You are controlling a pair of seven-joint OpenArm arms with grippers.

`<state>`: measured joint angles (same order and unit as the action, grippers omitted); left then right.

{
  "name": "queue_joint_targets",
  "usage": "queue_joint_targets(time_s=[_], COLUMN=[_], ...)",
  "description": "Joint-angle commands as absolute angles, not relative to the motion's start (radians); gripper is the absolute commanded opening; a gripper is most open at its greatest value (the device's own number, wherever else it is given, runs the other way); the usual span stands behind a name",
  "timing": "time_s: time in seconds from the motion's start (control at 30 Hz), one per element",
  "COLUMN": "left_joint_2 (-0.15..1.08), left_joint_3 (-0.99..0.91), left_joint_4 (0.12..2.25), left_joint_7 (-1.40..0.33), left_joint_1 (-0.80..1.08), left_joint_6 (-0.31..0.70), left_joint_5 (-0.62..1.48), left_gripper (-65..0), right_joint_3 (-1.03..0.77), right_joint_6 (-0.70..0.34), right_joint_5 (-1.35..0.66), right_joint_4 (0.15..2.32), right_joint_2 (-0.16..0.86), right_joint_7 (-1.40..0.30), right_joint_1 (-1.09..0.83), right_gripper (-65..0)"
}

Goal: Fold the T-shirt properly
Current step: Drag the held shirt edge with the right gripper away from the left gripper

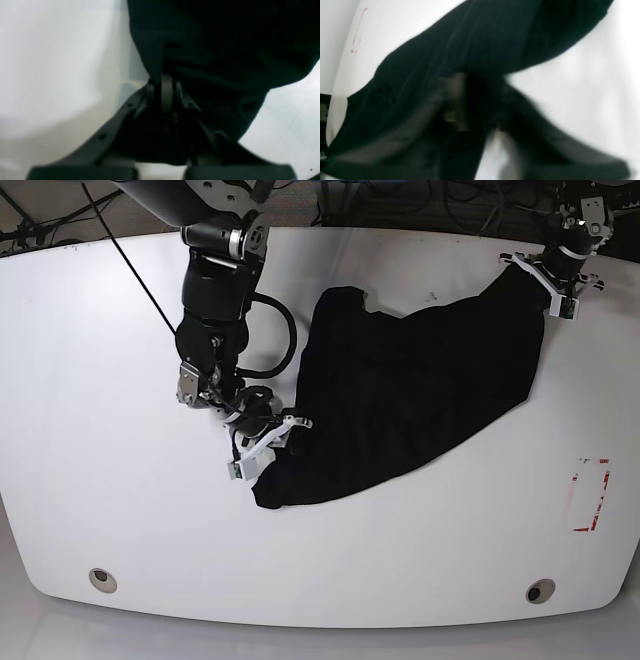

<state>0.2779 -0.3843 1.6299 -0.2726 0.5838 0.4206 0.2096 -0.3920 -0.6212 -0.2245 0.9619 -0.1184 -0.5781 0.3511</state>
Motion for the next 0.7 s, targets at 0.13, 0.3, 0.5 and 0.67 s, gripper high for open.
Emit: queue_joint_targets(time_s=[0.13, 0.3, 0.5, 0.67], left_joint_2=[0.291, 0.291, 0.292, 0.292], left_joint_3=[-0.39, -0.39, -0.389, -0.389], left_joint_4=[1.646, 1.646, 1.646, 1.643], left_joint_7=[-0.262, -0.262, -0.262, -0.263], left_joint_1=[0.585, 0.584, 0.582, 0.558], left_joint_6=[0.421, 0.421, 0.421, 0.421], left_joint_5=[0.214, 0.214, 0.214, 0.213], left_gripper=[-65.0, -65.0, -65.0, -65.0], right_joint_3=[-0.387, -0.387, -0.387, -0.387], right_joint_6=[-0.63, -0.63, -0.63, -0.63], right_joint_5=[-0.237, -0.237, -0.237, -0.228], right_joint_4=[1.075, 1.162, 1.196, 1.194], right_joint_2=[-0.12, -0.12, -0.117, -0.116], right_joint_7=[-0.636, -0.717, -0.72, -0.719], right_joint_1=[0.369, 0.349, 0.334, 0.332], right_gripper=[-64.4, -48.4, -35.2, -40.6])
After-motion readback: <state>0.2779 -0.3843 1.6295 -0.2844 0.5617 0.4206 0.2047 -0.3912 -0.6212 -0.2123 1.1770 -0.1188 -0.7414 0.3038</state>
